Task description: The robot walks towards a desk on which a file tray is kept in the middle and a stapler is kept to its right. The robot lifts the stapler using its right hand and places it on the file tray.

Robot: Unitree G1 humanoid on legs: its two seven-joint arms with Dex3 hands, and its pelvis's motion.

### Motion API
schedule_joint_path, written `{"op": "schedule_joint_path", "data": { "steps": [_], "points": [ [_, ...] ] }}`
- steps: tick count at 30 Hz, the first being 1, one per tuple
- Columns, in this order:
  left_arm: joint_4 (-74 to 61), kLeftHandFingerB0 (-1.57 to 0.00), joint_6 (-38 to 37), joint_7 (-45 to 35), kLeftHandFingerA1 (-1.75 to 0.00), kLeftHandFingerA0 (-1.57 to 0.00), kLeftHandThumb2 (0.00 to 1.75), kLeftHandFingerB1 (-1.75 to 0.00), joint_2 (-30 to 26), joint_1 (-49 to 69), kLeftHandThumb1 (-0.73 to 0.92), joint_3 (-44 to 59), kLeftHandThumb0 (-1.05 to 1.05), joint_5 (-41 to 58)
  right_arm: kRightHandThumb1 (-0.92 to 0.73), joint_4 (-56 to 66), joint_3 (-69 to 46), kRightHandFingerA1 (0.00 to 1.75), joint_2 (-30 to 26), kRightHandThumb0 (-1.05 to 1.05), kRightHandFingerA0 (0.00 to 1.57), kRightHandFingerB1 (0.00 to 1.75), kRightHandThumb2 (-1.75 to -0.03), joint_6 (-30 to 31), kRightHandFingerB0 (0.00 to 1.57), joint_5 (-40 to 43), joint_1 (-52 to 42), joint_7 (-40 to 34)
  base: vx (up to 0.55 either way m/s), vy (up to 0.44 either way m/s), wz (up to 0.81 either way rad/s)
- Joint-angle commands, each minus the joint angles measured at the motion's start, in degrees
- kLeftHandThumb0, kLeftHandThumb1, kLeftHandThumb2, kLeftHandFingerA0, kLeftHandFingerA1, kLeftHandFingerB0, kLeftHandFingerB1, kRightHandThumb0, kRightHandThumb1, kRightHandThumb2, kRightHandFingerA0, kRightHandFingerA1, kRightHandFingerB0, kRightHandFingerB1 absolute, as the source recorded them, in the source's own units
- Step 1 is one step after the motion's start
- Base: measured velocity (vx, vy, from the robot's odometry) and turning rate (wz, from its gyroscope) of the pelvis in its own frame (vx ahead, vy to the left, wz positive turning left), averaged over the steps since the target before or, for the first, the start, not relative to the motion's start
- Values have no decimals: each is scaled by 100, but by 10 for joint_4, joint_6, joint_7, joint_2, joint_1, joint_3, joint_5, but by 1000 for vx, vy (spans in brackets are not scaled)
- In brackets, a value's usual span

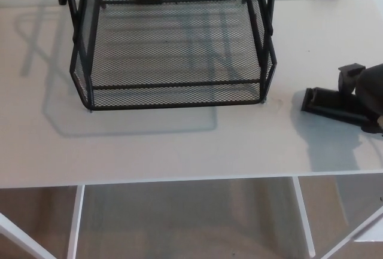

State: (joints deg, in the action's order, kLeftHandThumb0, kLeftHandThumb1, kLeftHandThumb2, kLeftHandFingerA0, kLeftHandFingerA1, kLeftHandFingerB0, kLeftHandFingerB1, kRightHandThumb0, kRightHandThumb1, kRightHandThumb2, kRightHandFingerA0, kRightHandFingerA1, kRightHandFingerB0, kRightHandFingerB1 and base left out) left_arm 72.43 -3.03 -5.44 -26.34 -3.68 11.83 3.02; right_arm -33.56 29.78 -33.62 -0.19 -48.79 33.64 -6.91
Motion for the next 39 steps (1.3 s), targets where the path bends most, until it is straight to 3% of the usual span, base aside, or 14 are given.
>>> {"op": "schedule_joint_path", "data": {
  "steps": [1, 4, 13, 15, 17, 18, 22, 23, 24, 25, 26, 34, 35, 39],
  "points": [
    [0, -41, -11, 9, -51, -49, 64, -38, -5, 6, 77, -3, -58, -9, -72, 25, -55, 175, 4, -21, 80, 155, -70, -42, 63, 41, -10, -41, 0, 0, 0],
    [1, -34, -12, 12, -60, -44, 97, -52, -6, 7, 62, -10, -60, -16, -76, 36, -75, 175, 9, -23, 79, 155, -67, -34, 62, 47, -10, -25, 0, 0, 0],
    [1, -41, -10, 13, -54, -52, 63, -39, -11, 7, 79, -9, -59, -19, -71, 59, -123, 175, -26, -23, 82, 157, -65, -60, 66, 28, 14, -56, 0, 0, 0],
    [3, -40, -9, 9, -47, -45, 64, -38, -12, 9, 79, -8, -58, -16, -55, 79, -136, 138, -41, -37, 119, 118, -94, -48, 87, 22, 31, -46, 0, 0, 0],
    [5, -39, -7, 8, -48, -47, 64, -37, -13, 9, 79, -7, -58, -15, -72, 90, -145, 172, -52, -18, 104, 143, -73, -45, 68, 27, 44, -24, 0, 0, 0],
    [7, -39, -5, 4, -48, -46, 64, -37, -14, 9, 79, -1, -58, -8, -69, 93, -151, 168, -63, -23, 91, 106, -66, -51, 79, 31, 60, -11, 0, 0, 0],
    [8, -39, -8, 2, -50, -51, 64, -38, -14, 13, 78, 7, -59, -4, -67, 91, -156, 175, -76, -23, 86, 151, -69, -44, 66, 29, 110, 13, 0, 0, 0],
    [8, -38, -11, -1, -53, -49, 64, -38, -14, 15, 79, 5, -60, -7, -49, 89, -156, 136, -82, -33, 121, 86, -92, -50, 79, 23, 133, 11, 0, 0, 0],
    [8, -38, -12, -3, -52, -47, 63, -38, -15, 16, 78, 6, -60, -7, -67, 87, -155, 168, -85, -27, 94, 87, -67, -52, 85, 20, 150, 14, 0, 0, 0],
    [9, -32, -13, -1, -61, -45, 98, -52, -15, 17, 63, 5, -62, -8, -65, 88, -155, 174, -86, -23, 88, 149, -77, -54, 68, 20, 175, 22, 0, 0, 0],
    [11, -37, -13, 2, -48, -49, 64, -36, -16, 16, 80, 1, -61, -13, -68, 92, -155, 175, -88, -24, 88, 155, -78, -60, 70, 23, 206, 34, 0, 0, 0],
    [12, -40, -7, 10, -48, -51, 65, -37, -16, 19, 80, -8, -60, -22, -68, 98, -137, 175, -57, -25, 85, 158, -85, -43, 71, 16, 318, 89, 0, 0, 0],
    [8, -33, -8, 7, -60, -45, 98, -52, -16, 22, 64, -4, -60, -16, -77, 95, -135, 174, -45, -32, 84, 155, -69, -35, 68, 22, 341, 107, 0, 0, 0],
    [7, -41, -11, 6, -54, -53, 64, -39, -14, 27, 80, -3, -60, -15, -70, 68, -121, 175, -19, -26, 87, 154, -88, -57, 71, 21, 393, 104, 0, 0, 0]
  ]
}}
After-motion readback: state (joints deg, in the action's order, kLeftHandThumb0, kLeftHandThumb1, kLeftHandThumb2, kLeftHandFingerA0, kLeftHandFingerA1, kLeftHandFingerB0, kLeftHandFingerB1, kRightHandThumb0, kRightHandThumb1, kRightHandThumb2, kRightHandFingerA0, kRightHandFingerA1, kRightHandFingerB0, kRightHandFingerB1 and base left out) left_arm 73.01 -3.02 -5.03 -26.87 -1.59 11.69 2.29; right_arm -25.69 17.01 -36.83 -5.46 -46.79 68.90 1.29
